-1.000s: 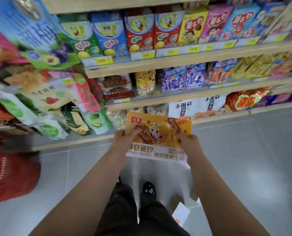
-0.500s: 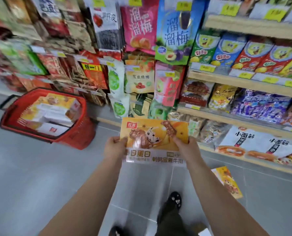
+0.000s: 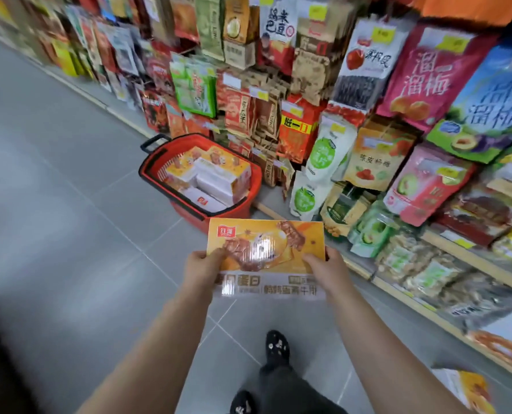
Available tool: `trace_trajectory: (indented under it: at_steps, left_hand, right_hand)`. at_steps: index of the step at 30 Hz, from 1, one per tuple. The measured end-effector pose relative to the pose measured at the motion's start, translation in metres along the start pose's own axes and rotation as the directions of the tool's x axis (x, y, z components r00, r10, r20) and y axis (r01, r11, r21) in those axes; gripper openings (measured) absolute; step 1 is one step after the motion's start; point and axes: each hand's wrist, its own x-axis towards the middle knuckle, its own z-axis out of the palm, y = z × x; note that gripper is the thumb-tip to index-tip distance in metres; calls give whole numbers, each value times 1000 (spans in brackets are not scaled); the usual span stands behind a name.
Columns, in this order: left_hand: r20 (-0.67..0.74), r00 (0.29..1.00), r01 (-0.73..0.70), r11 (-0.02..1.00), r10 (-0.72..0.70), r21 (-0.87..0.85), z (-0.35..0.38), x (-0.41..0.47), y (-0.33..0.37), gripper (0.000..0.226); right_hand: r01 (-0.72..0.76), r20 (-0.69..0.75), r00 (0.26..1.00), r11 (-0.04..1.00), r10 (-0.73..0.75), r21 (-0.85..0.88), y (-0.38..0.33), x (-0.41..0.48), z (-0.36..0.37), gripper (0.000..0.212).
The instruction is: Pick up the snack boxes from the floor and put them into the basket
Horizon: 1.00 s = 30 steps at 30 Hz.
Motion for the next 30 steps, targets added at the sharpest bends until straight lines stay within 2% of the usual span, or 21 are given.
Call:
trace_trajectory:
  at_steps: [5, 8, 11, 15, 21, 28, 30]
  left_hand:
    - [-20, 998, 61, 996, -63, -68, -24, 47, 27, 24]
    - [-36, 996, 79, 993, -82, -89, -34, 84, 49, 28]
    - [-51, 995, 81, 992, -86, -92, -46, 124, 79, 39]
    - [-82, 995, 52, 990, -63, -130, -61, 166, 115, 39]
    - [-117, 981, 137, 978, -156, -156, -100, 241, 152, 37]
    - [-77, 976, 204, 979, -205, -25, -160, 356, 211, 38]
    - [-76, 977, 200, 980, -198, 20, -172, 379, 229, 38]
  right_hand:
    - [7, 36, 999, 995, -4, -103, -33, 42, 50, 19]
    - [35, 79, 997, 991, -25, -130, -62, 78, 81, 4]
    - [44, 114, 993, 989, -27, -142, -93, 113, 116, 5]
    - [10, 143, 990, 990, 10, -138, -126, 155, 158, 28]
    - [37, 180, 984, 979, 0, -199, -164, 209, 240, 12]
    - [-66, 96, 991, 970, 91, -234, -195, 271, 359, 44]
    - [-96, 87, 989, 969, 118, -227, -202, 282, 383, 45]
